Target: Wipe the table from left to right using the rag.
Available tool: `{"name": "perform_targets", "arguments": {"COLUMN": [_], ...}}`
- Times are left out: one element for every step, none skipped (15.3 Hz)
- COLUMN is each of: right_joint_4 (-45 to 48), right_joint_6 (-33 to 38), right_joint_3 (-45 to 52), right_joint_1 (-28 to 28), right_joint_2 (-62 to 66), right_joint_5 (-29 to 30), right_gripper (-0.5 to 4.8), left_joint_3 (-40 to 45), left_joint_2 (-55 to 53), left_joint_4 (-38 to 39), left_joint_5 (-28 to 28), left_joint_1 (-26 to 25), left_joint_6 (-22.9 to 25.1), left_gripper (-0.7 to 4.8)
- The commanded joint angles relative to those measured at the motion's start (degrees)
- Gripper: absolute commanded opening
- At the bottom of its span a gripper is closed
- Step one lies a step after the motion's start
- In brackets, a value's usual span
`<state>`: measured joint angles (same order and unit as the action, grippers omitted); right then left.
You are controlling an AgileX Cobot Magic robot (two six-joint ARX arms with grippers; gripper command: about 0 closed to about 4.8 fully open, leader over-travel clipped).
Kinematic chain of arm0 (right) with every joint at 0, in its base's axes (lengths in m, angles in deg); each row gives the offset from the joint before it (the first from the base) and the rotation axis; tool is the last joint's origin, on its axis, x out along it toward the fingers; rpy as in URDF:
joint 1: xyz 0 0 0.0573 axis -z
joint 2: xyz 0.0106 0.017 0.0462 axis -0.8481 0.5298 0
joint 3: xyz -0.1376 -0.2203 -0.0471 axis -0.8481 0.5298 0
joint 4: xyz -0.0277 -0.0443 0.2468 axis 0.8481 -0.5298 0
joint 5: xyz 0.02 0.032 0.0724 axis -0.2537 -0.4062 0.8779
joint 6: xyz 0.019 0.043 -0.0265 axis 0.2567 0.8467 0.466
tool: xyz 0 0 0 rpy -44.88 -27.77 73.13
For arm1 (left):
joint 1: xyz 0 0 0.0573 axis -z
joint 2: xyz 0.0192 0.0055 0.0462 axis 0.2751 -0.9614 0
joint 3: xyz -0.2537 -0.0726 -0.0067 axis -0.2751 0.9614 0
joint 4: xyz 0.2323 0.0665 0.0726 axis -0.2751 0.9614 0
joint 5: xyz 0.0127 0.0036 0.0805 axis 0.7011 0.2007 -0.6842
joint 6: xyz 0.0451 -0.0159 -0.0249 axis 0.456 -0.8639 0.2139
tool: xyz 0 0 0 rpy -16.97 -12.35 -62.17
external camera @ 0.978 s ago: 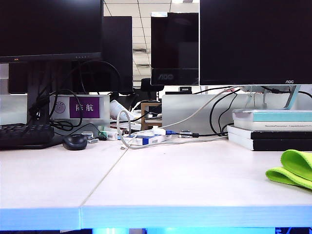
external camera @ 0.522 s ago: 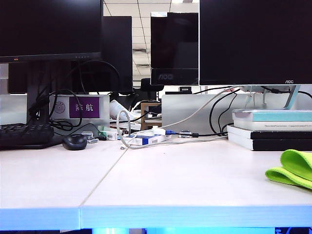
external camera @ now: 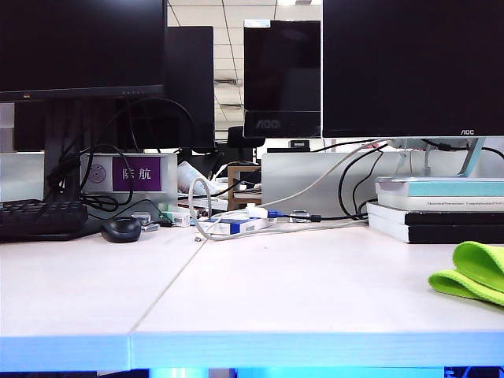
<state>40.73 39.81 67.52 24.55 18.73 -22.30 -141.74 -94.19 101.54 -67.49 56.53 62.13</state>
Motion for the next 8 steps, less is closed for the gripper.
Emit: {"name": "perform_targets", "arguments": {"right_joint_4": [0.85,0.85,0.83,0.85,0.85,0.85,0.85,0.85], "right_joint_6": [0.24,0.24,0.24,0.24,0.24,0.24,0.24,0.24], "right_joint_3": [-0.31,-0.31,-0.31,-0.31,-0.31,-0.31,-0.31,-0.31], "right_joint_1": [-0.02,-0.02,-0.02,-0.02,-0.02,-0.04,-0.02,-0.02], "right_joint_2": [-0.02,-0.02,-0.02,-0.02,-0.02,-0.02,-0.02,-0.02], "right_joint_5": [0.02,0.02,0.04,0.02,0.02,0.02,0.02,0.02], "right_gripper": [-0.01,-0.01,-0.01,-0.01,-0.01,-0.01,-0.01,-0.01], "left_joint_3": [11.04,39.36,44.13,50.29,65.66,70.03,75.8,88.15], "left_joint_2": [5.33,19.1,21.64,25.14,34.32,37.16,40.94,50.16], "left_joint_4": [-8.04,-30.21,-33.18,-36.11,-39.76,-40.15,-40.85,-41.18], "left_joint_5": [0.2,0.28,0.79,1.81,3.69,3.8,3.82,3.5], "left_joint_1": [-3.26,-6.12,-6.62,-7.63,-12.31,-14.21,-16.92,-22.6], "left_joint_6": [-0.55,-0.72,-0.72,-0.81,-3.13,-3.13,-3.1,-2.82], "left_gripper": [-0.06,-0.06,-0.06,-0.06,-0.06,-0.06,-0.06,-0.06]}}
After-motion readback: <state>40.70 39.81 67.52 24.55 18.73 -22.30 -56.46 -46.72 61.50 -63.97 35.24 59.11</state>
